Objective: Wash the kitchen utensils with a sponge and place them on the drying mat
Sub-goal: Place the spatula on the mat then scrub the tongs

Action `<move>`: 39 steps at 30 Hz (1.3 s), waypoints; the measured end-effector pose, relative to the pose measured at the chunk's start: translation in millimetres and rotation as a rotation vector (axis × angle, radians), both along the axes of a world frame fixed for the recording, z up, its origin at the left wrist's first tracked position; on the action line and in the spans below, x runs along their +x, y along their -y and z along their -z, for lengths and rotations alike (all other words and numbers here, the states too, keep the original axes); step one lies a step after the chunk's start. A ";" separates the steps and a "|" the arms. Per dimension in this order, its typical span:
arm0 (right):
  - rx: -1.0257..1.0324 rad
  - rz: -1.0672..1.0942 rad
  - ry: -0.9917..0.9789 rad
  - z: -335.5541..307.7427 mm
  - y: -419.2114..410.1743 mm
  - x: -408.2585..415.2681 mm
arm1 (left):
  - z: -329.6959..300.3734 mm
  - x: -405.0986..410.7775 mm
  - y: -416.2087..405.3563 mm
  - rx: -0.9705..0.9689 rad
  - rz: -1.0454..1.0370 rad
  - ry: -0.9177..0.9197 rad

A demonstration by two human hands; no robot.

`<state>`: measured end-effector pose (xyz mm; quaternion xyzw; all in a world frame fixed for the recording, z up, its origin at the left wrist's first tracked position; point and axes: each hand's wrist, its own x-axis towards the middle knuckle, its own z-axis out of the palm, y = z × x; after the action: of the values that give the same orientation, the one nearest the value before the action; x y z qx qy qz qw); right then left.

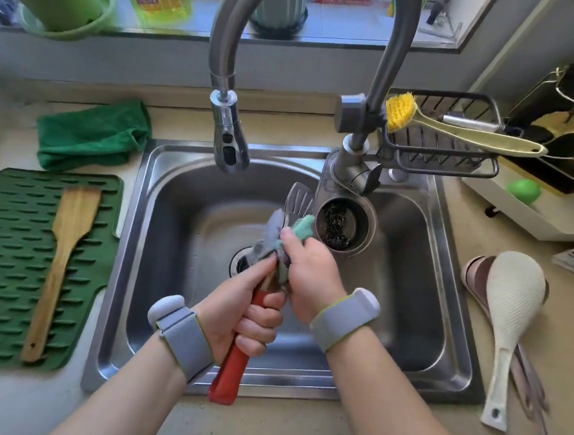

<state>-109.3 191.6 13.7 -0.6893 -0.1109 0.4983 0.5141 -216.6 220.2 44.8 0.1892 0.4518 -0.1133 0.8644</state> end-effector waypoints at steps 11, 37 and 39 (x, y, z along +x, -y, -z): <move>-0.013 0.136 0.185 8.2 13.0 -2.3 | 17.6 19.5 10.2 1.001 0.166 -0.324; 0.284 0.084 -0.737 -9.5 -18.8 23.9 | 10.2 4.2 0.2 0.058 -0.015 0.034; 0.287 0.093 -0.773 -5.0 -10.1 21.5 | 13.6 4.2 3.4 0.087 0.011 0.017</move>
<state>-87.8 201.7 18.7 -0.3769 0.0532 0.6761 0.6309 -212.4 216.8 31.2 0.2300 0.4478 -0.0968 0.8586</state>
